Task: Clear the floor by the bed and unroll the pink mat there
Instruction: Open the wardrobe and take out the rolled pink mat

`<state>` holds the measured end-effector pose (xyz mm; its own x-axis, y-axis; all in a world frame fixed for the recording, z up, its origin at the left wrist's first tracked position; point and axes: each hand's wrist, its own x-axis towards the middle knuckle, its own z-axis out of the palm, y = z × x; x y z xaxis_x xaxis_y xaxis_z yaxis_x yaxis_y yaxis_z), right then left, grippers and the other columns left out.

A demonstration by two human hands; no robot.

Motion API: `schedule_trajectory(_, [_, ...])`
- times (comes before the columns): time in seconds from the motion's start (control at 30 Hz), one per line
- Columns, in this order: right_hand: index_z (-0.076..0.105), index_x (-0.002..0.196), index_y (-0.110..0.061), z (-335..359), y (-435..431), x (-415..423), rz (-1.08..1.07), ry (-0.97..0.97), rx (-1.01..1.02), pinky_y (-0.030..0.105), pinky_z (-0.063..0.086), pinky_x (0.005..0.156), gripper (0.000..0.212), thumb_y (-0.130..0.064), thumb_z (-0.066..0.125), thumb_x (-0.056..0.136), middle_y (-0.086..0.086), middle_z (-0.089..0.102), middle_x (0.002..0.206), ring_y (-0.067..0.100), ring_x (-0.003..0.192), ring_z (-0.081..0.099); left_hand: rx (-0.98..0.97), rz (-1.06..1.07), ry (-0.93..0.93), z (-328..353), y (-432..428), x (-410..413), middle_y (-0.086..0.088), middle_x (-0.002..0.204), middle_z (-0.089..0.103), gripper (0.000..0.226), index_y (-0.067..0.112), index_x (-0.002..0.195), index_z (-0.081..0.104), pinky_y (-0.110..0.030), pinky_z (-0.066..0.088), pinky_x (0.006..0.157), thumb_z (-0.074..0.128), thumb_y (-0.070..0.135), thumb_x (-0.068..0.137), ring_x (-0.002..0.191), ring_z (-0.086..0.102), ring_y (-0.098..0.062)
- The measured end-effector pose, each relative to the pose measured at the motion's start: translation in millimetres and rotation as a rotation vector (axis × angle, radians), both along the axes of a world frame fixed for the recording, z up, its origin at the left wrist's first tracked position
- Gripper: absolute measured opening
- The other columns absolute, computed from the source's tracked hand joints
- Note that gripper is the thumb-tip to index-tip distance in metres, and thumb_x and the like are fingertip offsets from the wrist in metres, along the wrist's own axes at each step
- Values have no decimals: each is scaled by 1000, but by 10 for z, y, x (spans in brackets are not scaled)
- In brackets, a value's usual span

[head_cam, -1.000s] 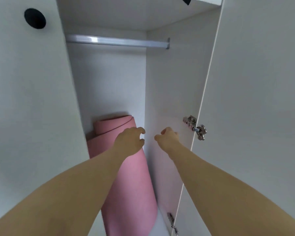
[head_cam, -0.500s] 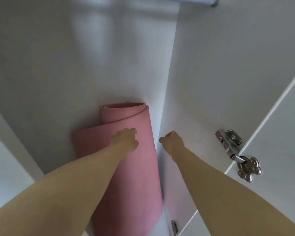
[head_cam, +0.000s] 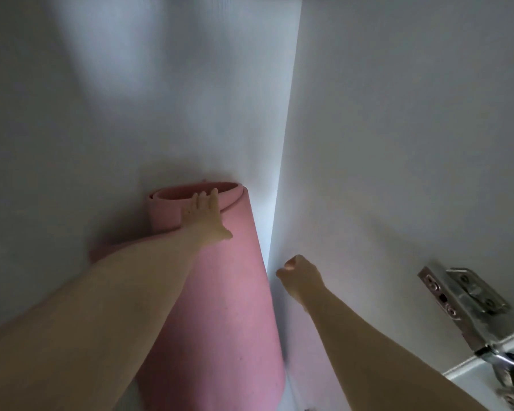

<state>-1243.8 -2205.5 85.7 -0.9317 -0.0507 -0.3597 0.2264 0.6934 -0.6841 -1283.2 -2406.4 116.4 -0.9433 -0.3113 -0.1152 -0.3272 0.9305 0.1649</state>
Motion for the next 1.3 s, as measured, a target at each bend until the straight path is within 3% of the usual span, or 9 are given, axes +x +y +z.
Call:
schedule_trajectory(0.1, [51,124,-8,-129,164,6,-40,-32,42,21,37,75,35,-18,52,91,10,54,128,25,103,56,-32,10,-60,-117,-136,-163,-9,158,2,120,15,151,-7,-48,15,118,76,44,69,148,3,-27])
schedule_trajectory(0.2, [51,126,-8,-198,251,-8,-74,-46,67,19,35,76,38,-20,55,90,9,55,130,25,115,56,-191,10,-19,-28,-205,-225,-9,146,25,107,21,147,17,-49,24,111,76,49,63,137,25,-29])
schedule_trajectory(0.4, [50,126,-9,-198,235,53,-32,-40,92,22,40,78,38,-20,53,91,8,54,130,24,114,56,-219,-87,53,-259,-53,-76,-9,137,30,89,21,135,36,-50,12,116,80,41,60,131,30,-30])
schedule_trajectory(0.5, [47,129,-10,-139,231,113,-13,-32,92,23,41,78,41,-21,53,91,8,52,131,24,112,57,-264,-155,127,-274,131,49,-9,127,41,82,19,129,42,-38,31,104,81,41,60,118,44,-28])
schedule_trajectory(0.67, [38,135,-15,39,261,280,8,42,99,34,50,87,51,-18,54,86,9,47,129,28,106,57,-316,-265,185,-222,517,368,-3,114,59,66,20,118,45,-34,38,90,74,49,66,107,55,-26])
schedule_trajectory(0.87, [15,149,-27,274,382,631,104,245,280,34,29,106,78,-19,58,84,-6,24,152,25,133,31,-1,-342,208,-105,649,955,1,104,62,62,19,112,51,-27,34,74,79,45,62,97,58,-25])
schedule_trajectory(1.1, [16,150,-27,434,217,856,481,436,598,44,7,117,80,-27,61,85,-7,0,160,29,148,-6,205,-304,81,25,650,1474,4,93,61,55,24,101,43,-25,39,69,82,32,63,85,56,-18])
schedule_trajectory(1.2, [34,143,-24,389,93,853,697,479,711,46,1,118,64,-28,60,85,-5,17,158,27,148,-6,233,-321,68,-13,719,1544,1,107,65,62,17,114,46,-26,44,77,82,30,66,95,62,-19])
schedule_trajectory(1.3, [48,130,-22,349,51,875,779,514,787,44,8,116,47,-30,60,85,-3,53,129,25,136,32,129,-329,136,-58,754,1648,4,117,64,67,21,124,45,-27,36,97,79,37,68,111,57,-19])
